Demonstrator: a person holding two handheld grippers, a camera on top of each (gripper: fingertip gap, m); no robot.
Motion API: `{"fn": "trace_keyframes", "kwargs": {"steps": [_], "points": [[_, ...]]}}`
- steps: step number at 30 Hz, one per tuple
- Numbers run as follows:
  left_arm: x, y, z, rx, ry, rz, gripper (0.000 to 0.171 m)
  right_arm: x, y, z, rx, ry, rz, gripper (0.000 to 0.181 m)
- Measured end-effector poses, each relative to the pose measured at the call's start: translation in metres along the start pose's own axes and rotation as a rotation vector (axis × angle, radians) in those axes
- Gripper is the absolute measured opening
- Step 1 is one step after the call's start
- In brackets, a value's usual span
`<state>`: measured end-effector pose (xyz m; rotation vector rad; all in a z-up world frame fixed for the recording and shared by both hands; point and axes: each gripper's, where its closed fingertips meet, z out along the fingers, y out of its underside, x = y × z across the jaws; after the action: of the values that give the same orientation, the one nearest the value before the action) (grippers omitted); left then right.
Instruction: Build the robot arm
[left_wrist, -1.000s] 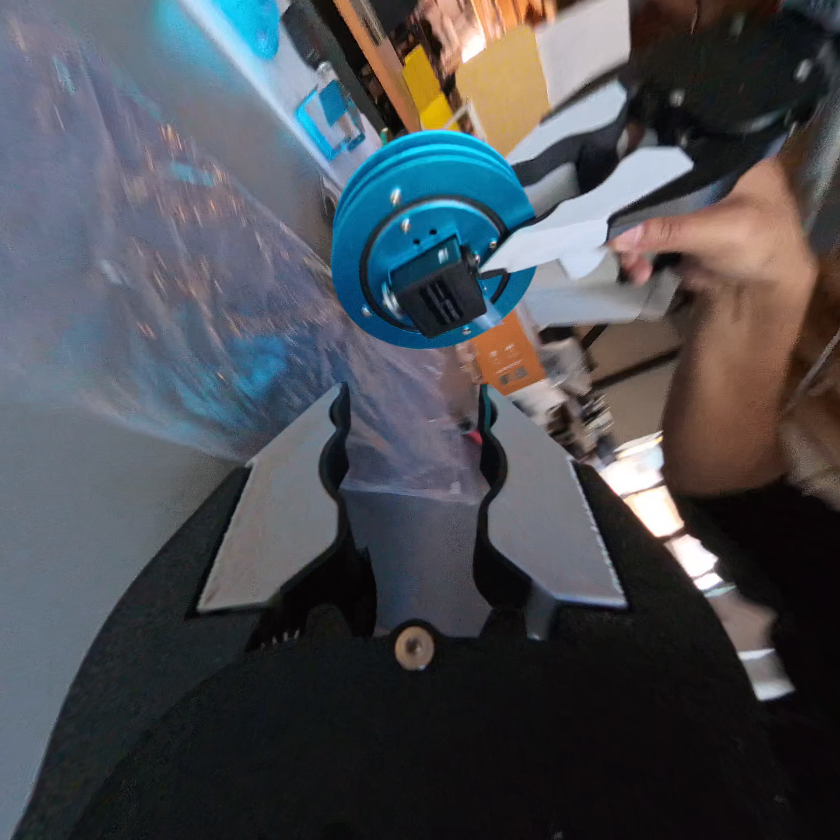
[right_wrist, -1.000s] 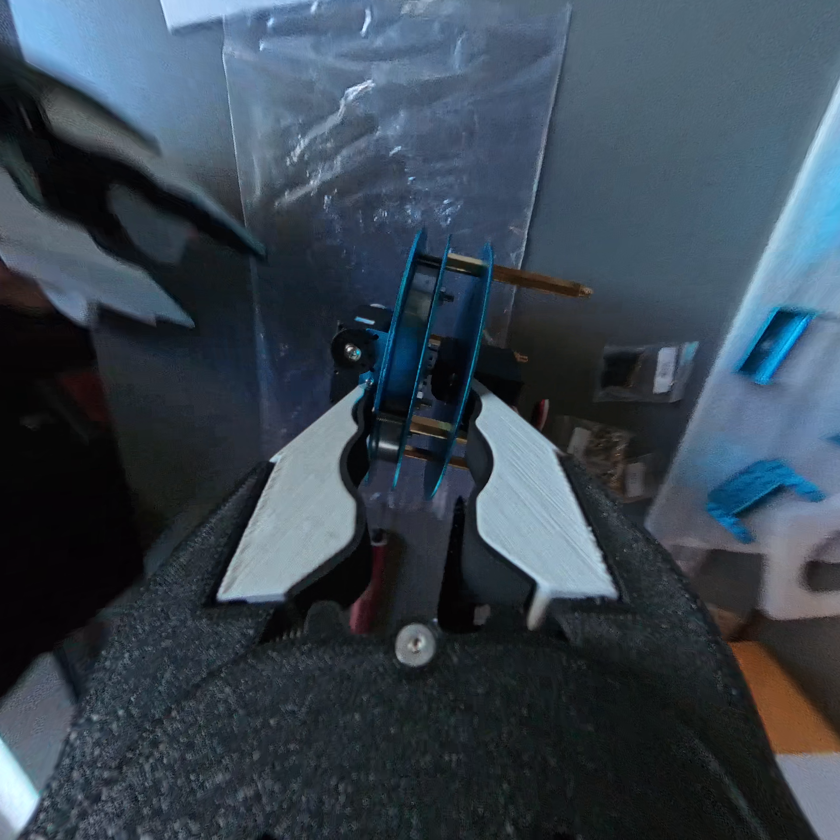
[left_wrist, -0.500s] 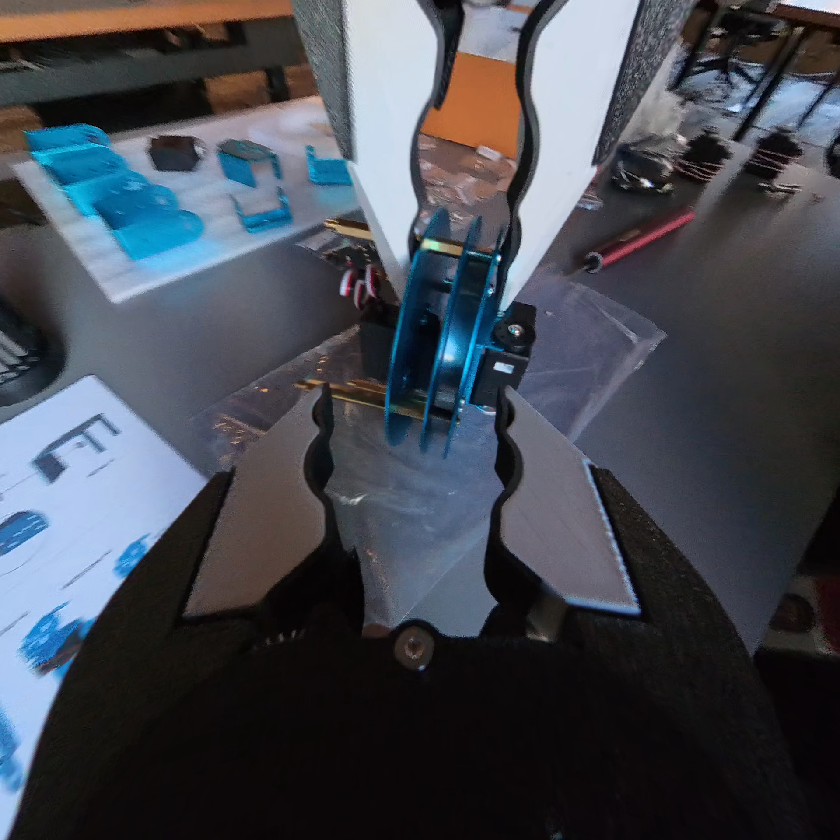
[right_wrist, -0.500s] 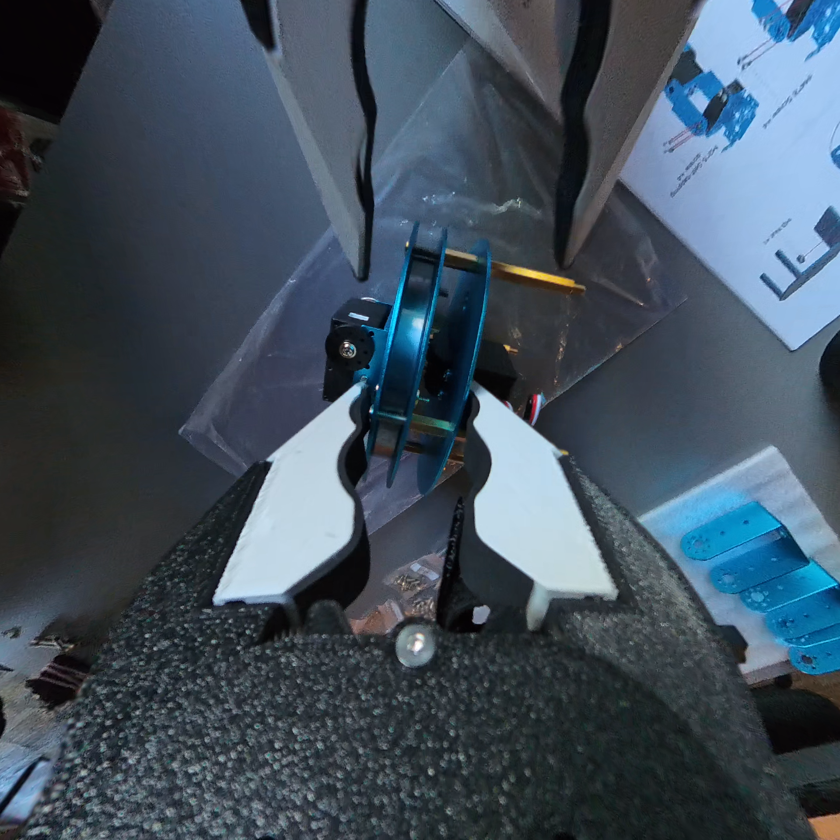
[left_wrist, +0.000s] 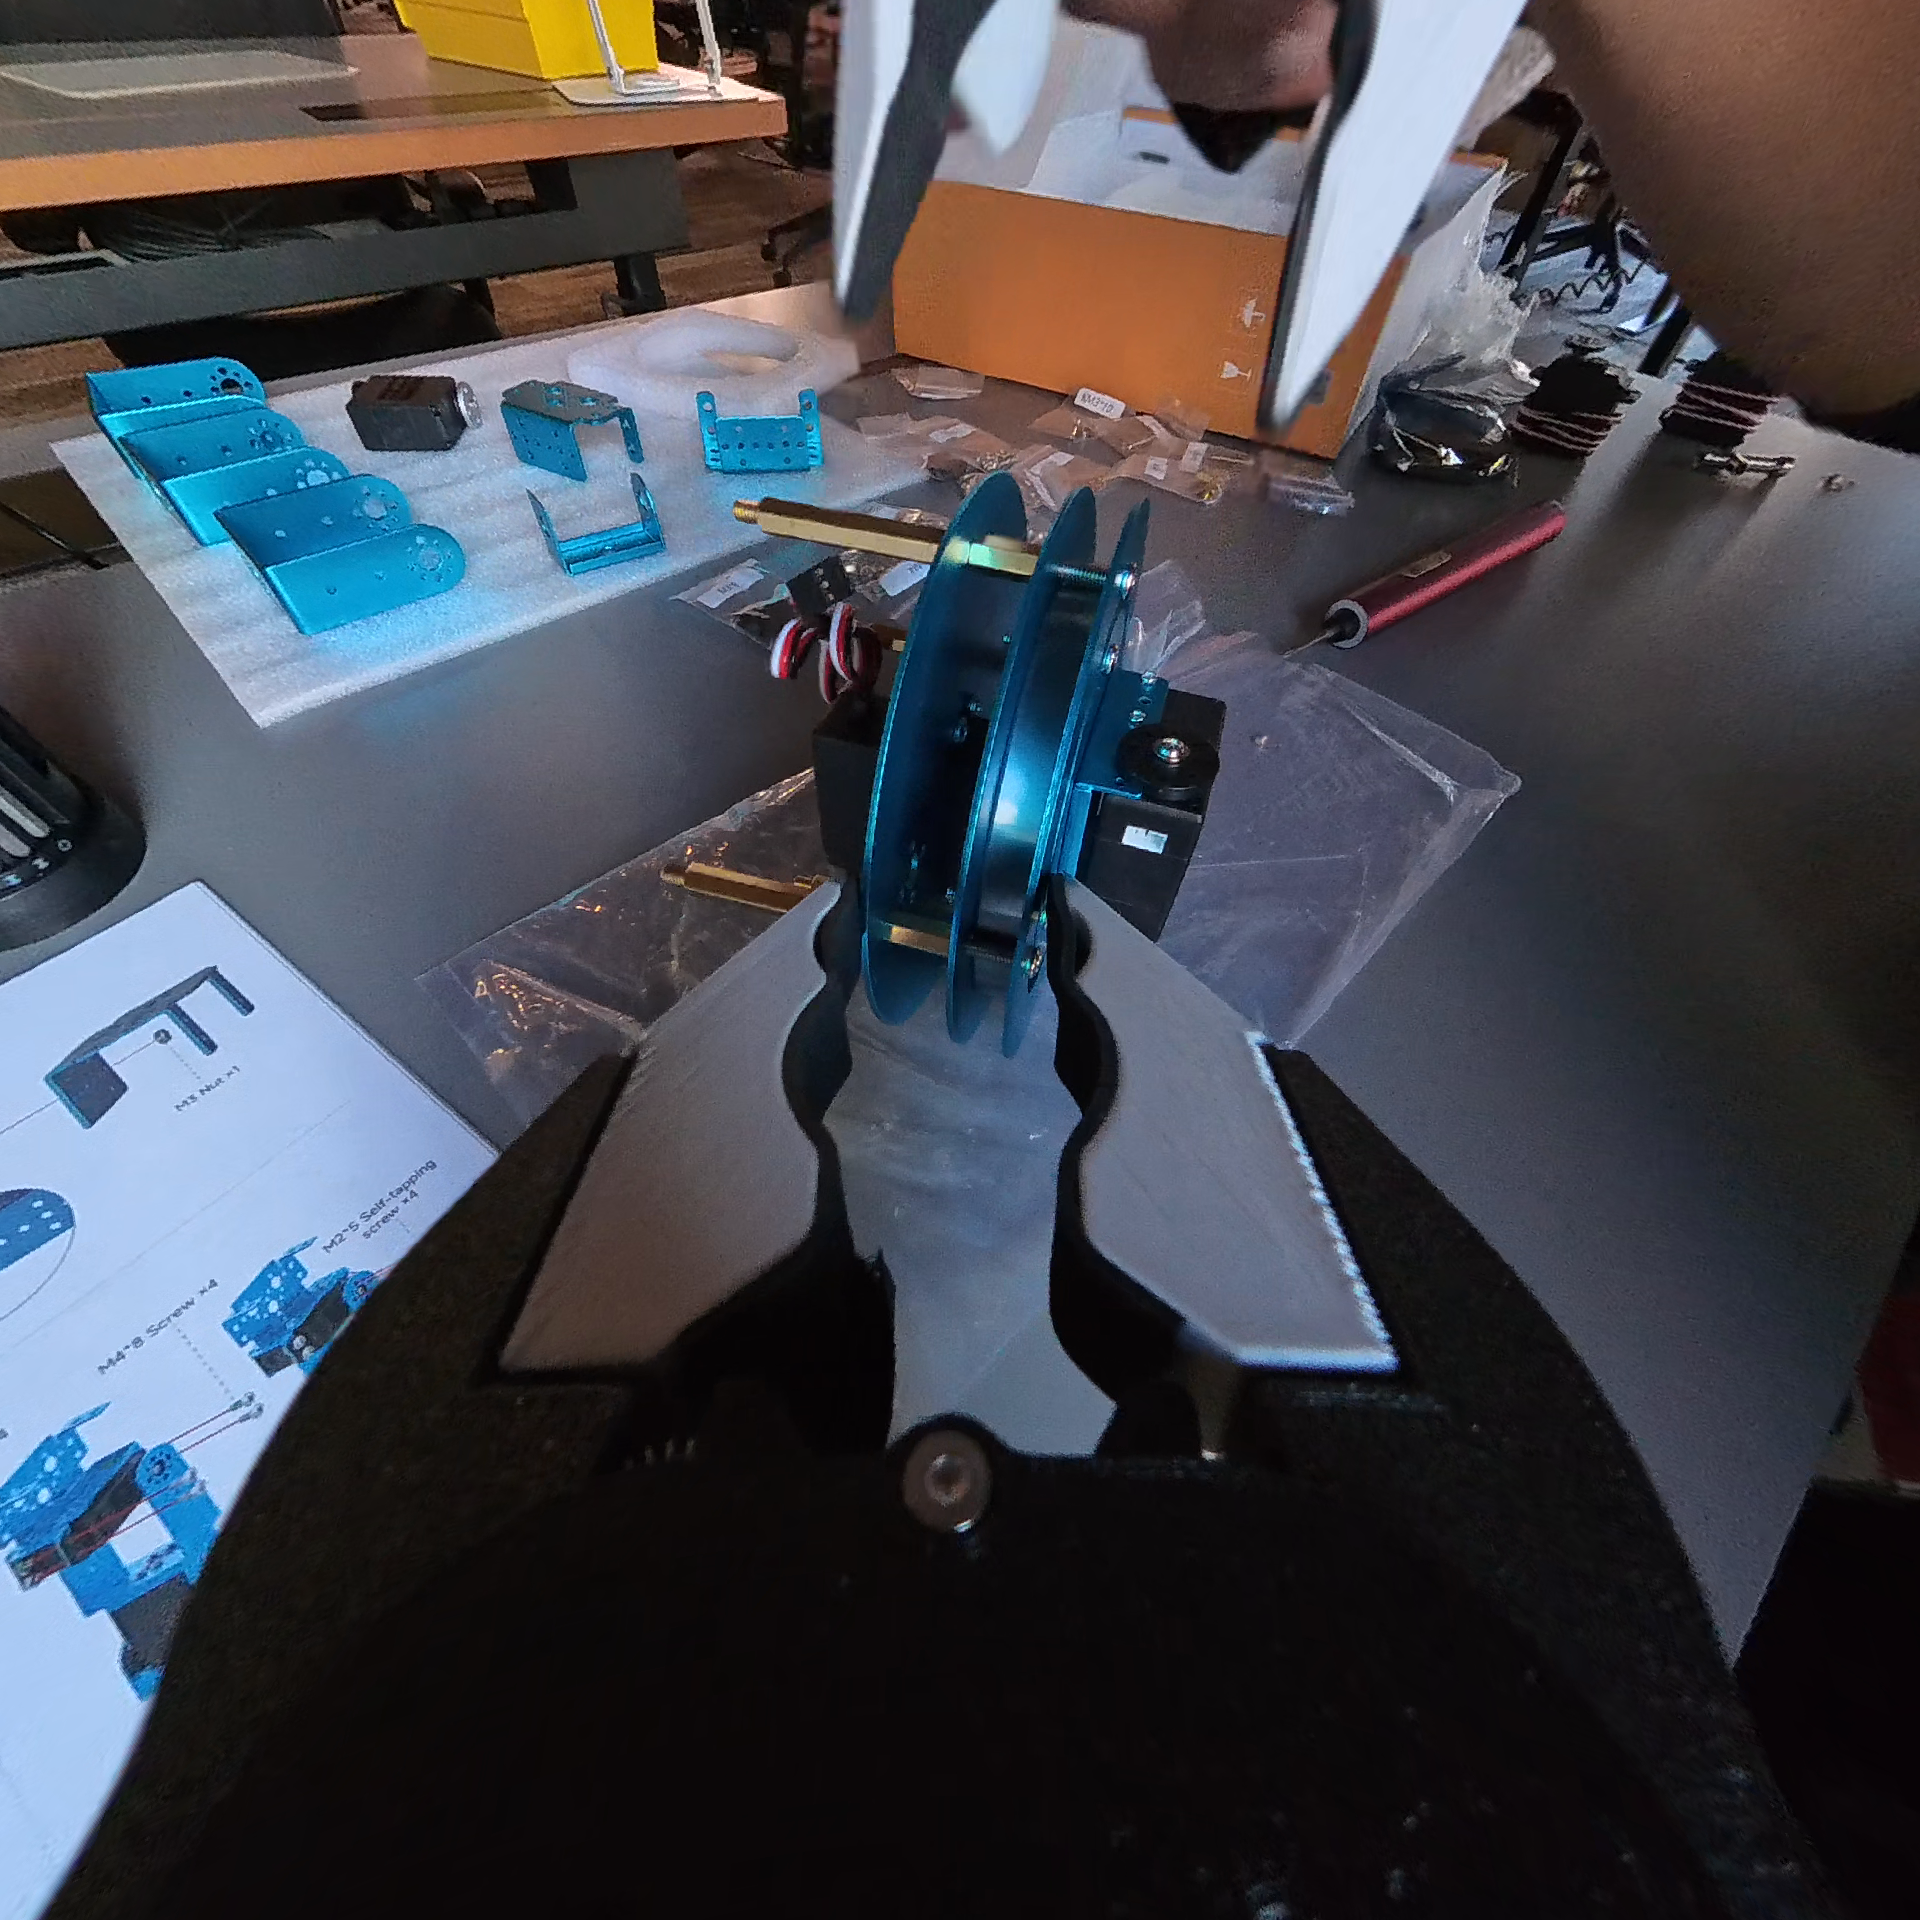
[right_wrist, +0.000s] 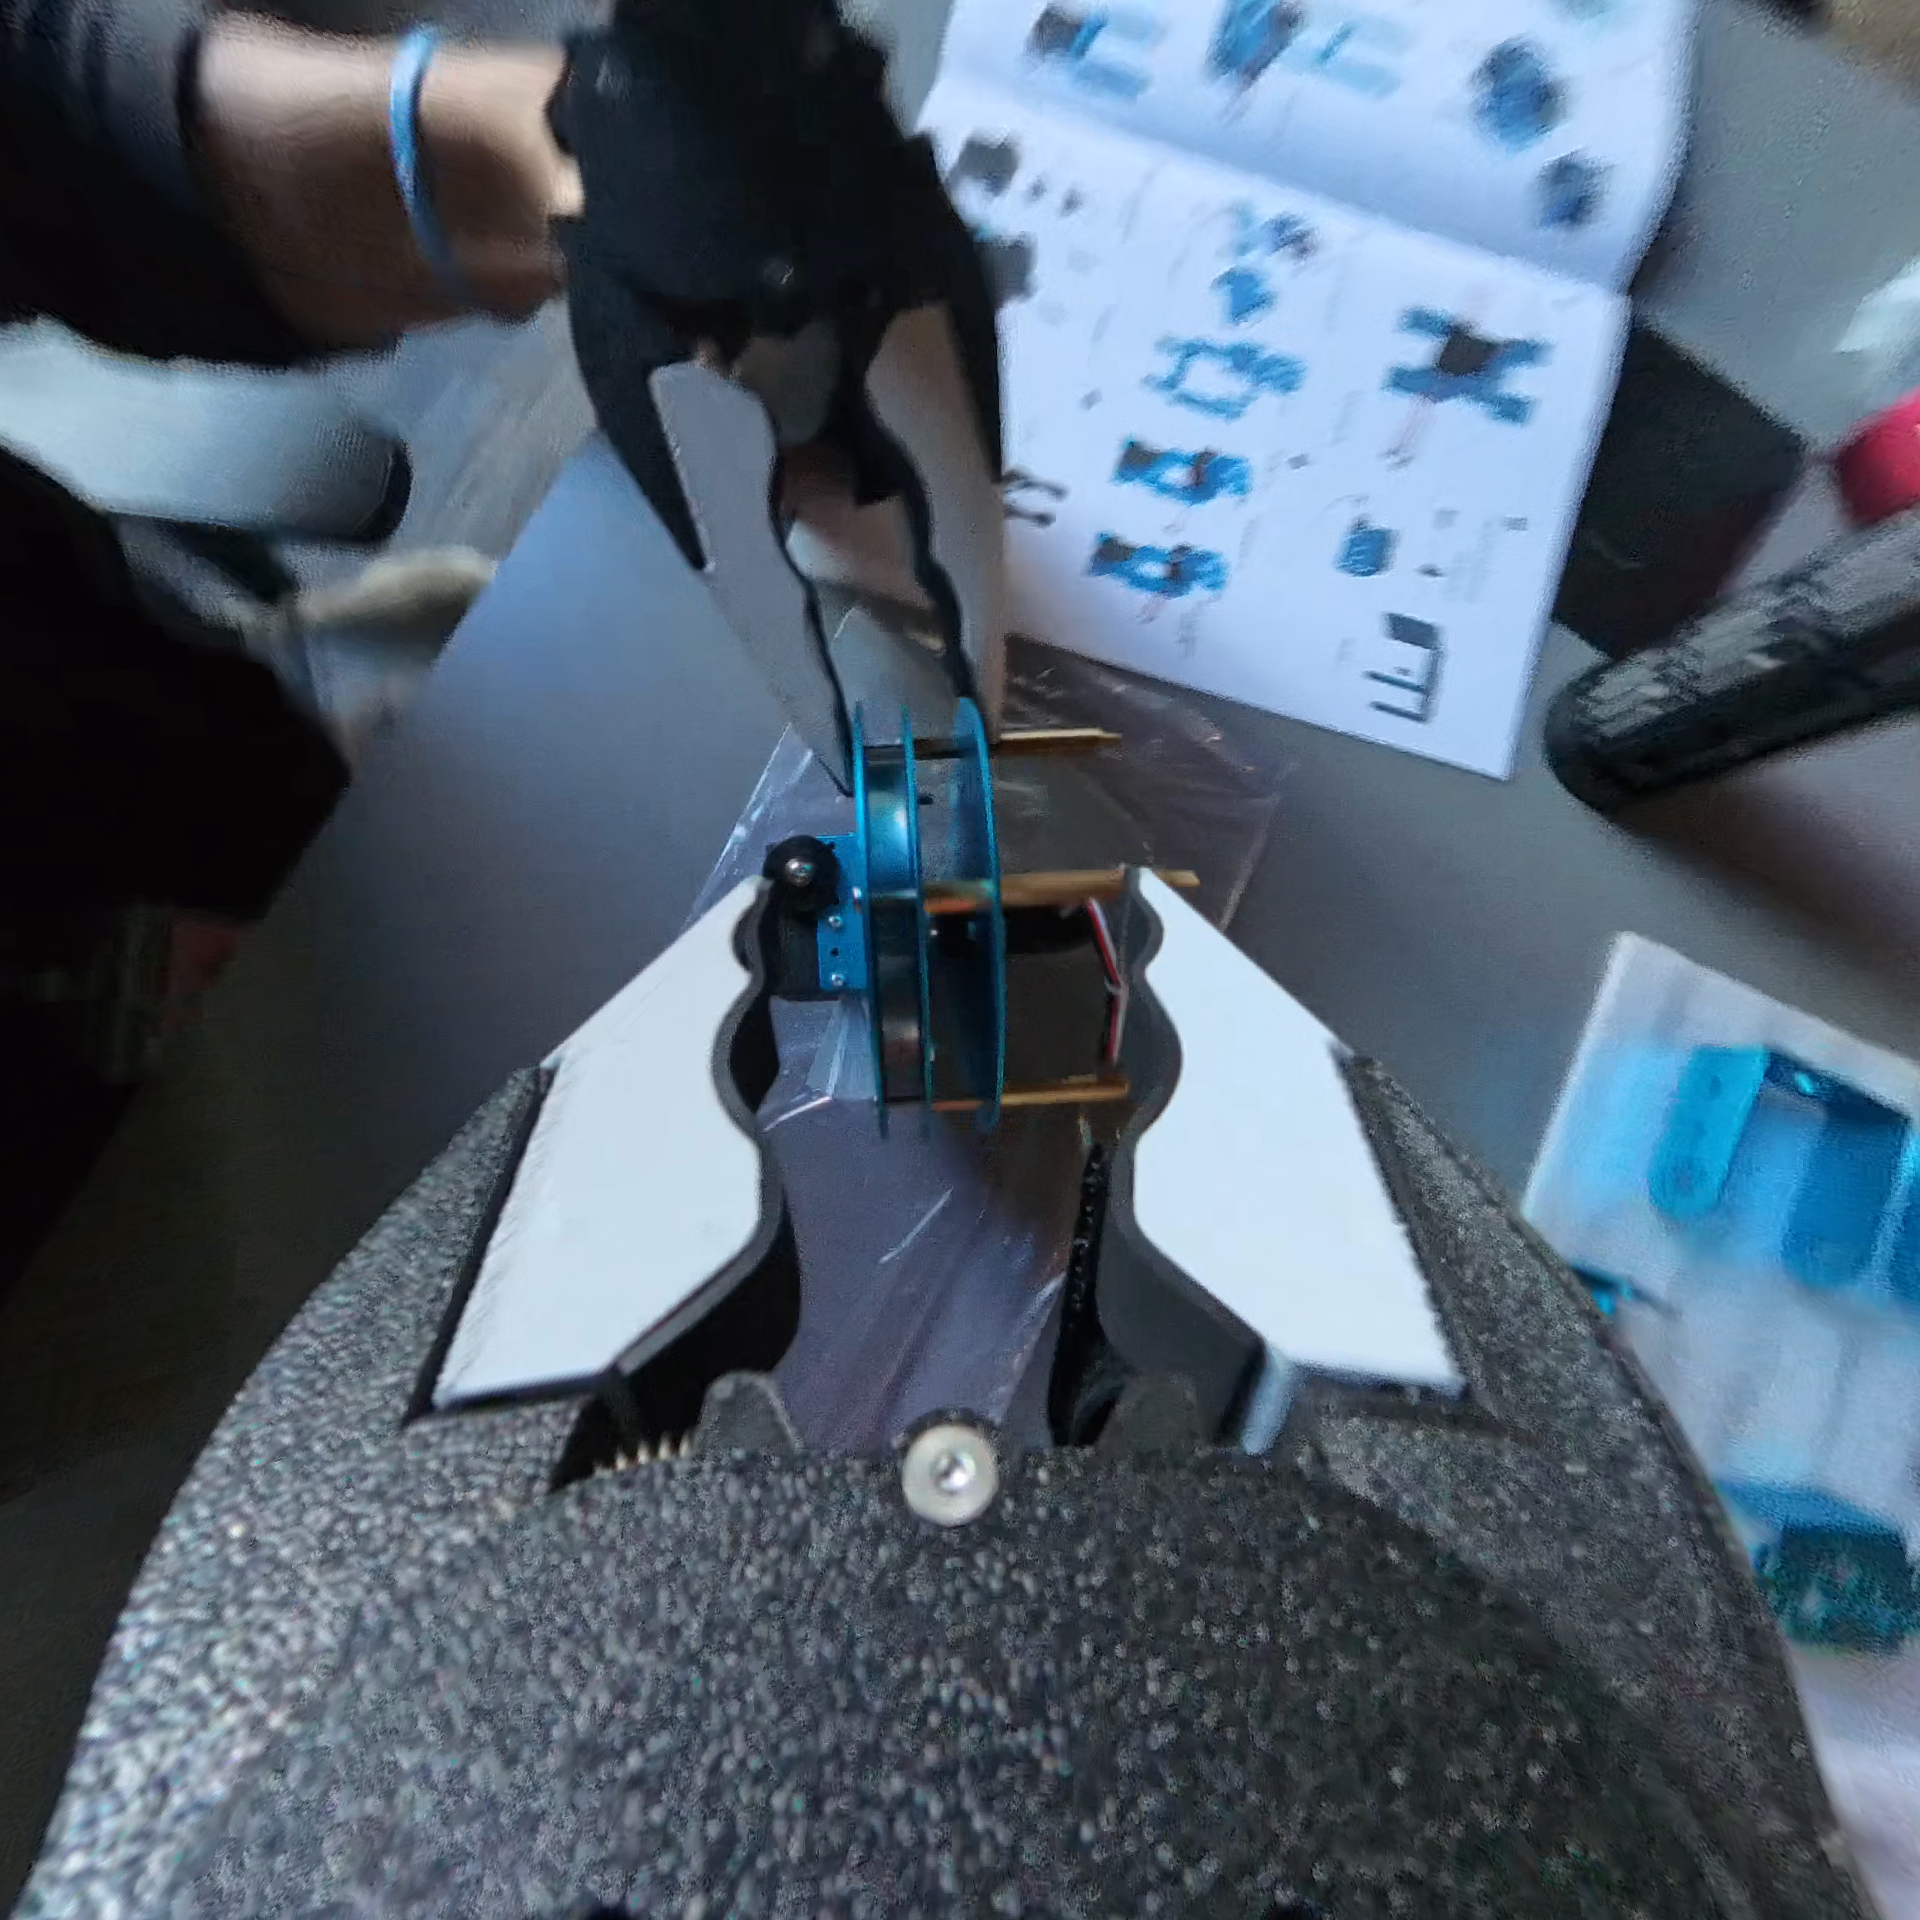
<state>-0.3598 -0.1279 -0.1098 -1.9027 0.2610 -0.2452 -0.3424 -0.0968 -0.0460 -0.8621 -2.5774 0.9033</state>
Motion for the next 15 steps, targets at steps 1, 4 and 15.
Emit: {"fn": "trace_keyframes", "kwargs": {"steps": [1,4,15], "points": [[0.0,0.0,0.0,-0.001,-0.005,-0.002,0.035,0.004,0.004,-0.012,0.051,0.064,0.044,0.064],[0.0,0.002,-0.001,-0.009,-0.028,0.004,0.035,-0.006,0.036,-0.036,0.152,0.193,0.139,0.051],[0.002,0.002,-0.001,-0.029,-0.112,0.024,0.035,-0.043,0.118,0.063,0.04,0.136,0.397,0.028]]}}
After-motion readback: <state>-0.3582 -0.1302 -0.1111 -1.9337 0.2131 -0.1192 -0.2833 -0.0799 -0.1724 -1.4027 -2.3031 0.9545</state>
